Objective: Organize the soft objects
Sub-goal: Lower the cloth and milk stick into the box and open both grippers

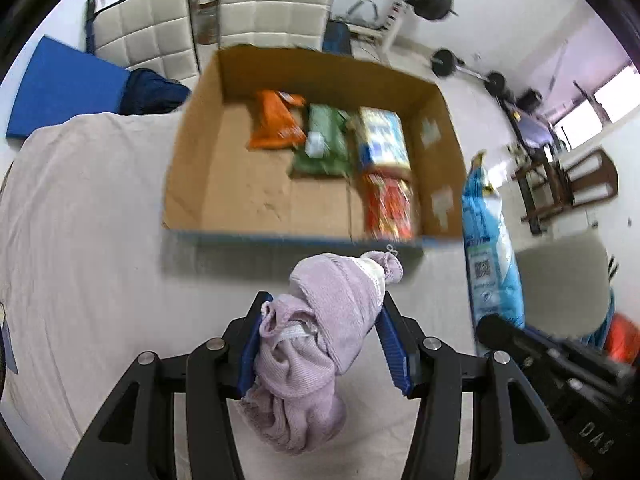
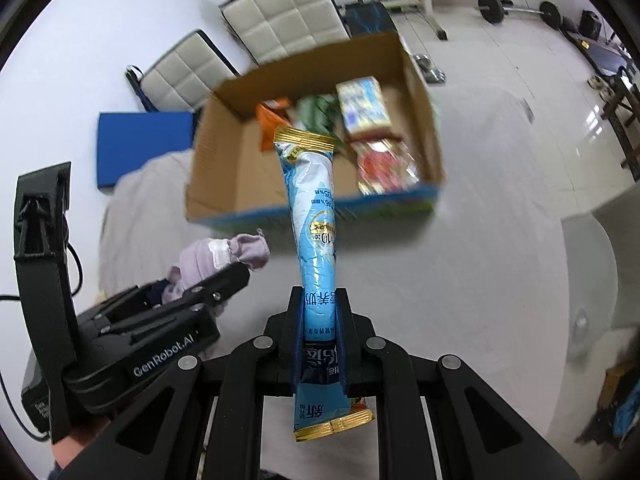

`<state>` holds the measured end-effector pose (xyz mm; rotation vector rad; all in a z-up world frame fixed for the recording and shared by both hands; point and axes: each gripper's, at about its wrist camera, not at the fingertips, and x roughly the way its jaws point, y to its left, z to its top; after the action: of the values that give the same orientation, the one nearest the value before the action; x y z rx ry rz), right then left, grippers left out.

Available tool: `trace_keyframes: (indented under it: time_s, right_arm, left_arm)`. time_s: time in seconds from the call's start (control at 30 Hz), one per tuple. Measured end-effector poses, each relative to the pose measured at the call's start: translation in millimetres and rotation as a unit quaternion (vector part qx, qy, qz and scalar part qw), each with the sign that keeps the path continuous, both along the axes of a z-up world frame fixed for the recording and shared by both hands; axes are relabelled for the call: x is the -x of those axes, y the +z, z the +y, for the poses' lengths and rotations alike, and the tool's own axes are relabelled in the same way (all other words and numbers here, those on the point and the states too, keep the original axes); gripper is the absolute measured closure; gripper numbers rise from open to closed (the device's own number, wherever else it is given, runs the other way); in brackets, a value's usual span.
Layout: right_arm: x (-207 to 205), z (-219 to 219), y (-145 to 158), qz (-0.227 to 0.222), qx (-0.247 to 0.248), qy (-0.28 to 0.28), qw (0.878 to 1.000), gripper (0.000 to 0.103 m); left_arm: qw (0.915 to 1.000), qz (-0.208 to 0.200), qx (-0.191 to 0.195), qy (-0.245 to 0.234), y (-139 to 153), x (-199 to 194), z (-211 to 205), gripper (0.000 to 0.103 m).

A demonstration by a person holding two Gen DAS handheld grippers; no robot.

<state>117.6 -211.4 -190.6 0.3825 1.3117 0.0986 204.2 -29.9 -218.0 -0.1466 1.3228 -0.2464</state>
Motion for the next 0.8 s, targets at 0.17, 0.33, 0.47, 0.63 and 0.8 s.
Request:
trace_keyframes:
  time_s: [0.17,0.33,0.47,0.63,0.8]
  right_arm:
    - [-42.3,18.0,-19.2,0.000,-0.024,-0.045,0.999,0.088]
    - [-82.5,20.7,-61.6,0.019,-0.040,-0.114,0.993,0.088]
    - [-101.0,19.9,-88.0,0.017,-0.031,-0.150,0.988,0.088]
    - [-121.0,20.5,-118.7,0.024,-0.031,-0.175,0.984,0.088]
    - [-135.6,22.1,-137.0,0.029,-0.030,-0.185,0.982,0.088]
  left_arm:
    - [0.9990,0.009,0.007,0.042,-9.6,-54.5,27.4,0.054]
    - [0.9979,0.024,-0.003,0.060,-26.4,-92.8,41.2,0.054]
    - [0.9975,0.043,-0.018,0.053,-49.5,-115.4,40.9,0.054]
    - [0.9958,0.073,-0.022,0.051,-77.0,-130.9,39.5,0.054]
    - [0.9942,0.096,-0.019,0.044,-95.7,-138.9,36.8,0.054]
